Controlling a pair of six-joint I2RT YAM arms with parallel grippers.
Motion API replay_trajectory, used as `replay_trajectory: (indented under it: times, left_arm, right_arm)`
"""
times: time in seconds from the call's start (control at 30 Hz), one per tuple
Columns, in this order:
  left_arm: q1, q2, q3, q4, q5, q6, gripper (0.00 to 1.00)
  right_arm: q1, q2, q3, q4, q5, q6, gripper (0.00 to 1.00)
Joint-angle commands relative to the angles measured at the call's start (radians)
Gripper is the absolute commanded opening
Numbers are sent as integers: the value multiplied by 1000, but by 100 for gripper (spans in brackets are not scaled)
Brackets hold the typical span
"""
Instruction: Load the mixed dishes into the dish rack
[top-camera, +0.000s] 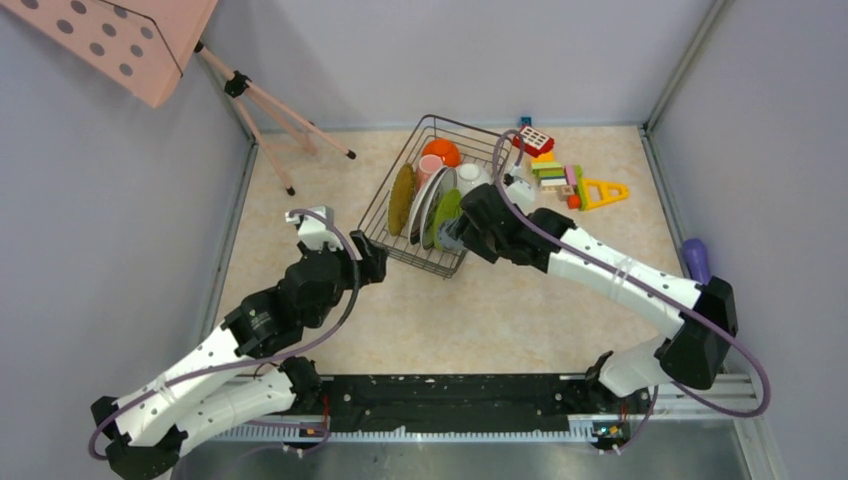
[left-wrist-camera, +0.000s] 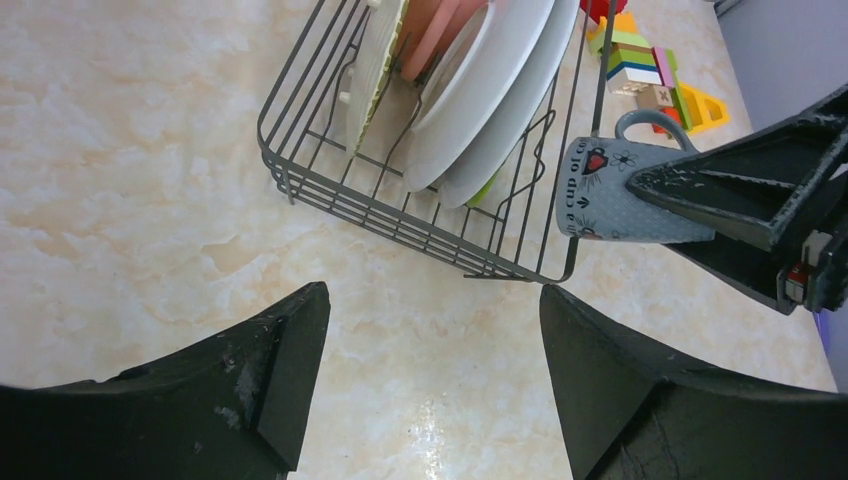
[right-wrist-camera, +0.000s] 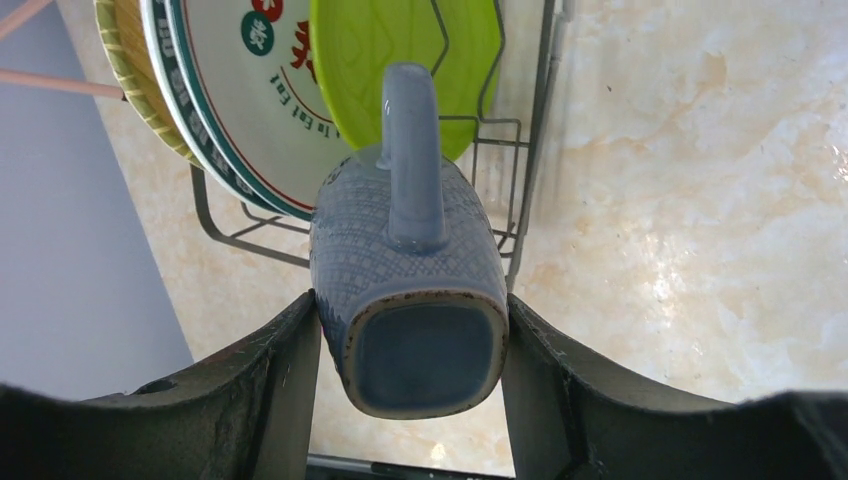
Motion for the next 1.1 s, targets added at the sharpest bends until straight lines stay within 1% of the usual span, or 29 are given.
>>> replay_trajectory:
  times: [0.0,0.13,0.27,0.43,0.63,1.07]
  left_arm:
    - [2,3,3,13,-31,-14,82]
    - [2,16,2,10,-31,-29,82]
    - [2,-5,-17,17,-27,-48,82]
    - [2,-52,-40,24,-23,-65,81]
    - [2,-46,-44,19,-8,-66,80]
    - [2,-26,-44,32,8,-59,80]
  right_arm:
    - [6,63,142,-17,57,-16,0]
    - [7,134,182,-42,50,-8,0]
    - [7,198,219,-94,32,6,0]
    - [7,231,192,-78,8,12,0]
    - [6,297,211,-97,13,15,0]
    - [6,501,383,-246,34,-19,0]
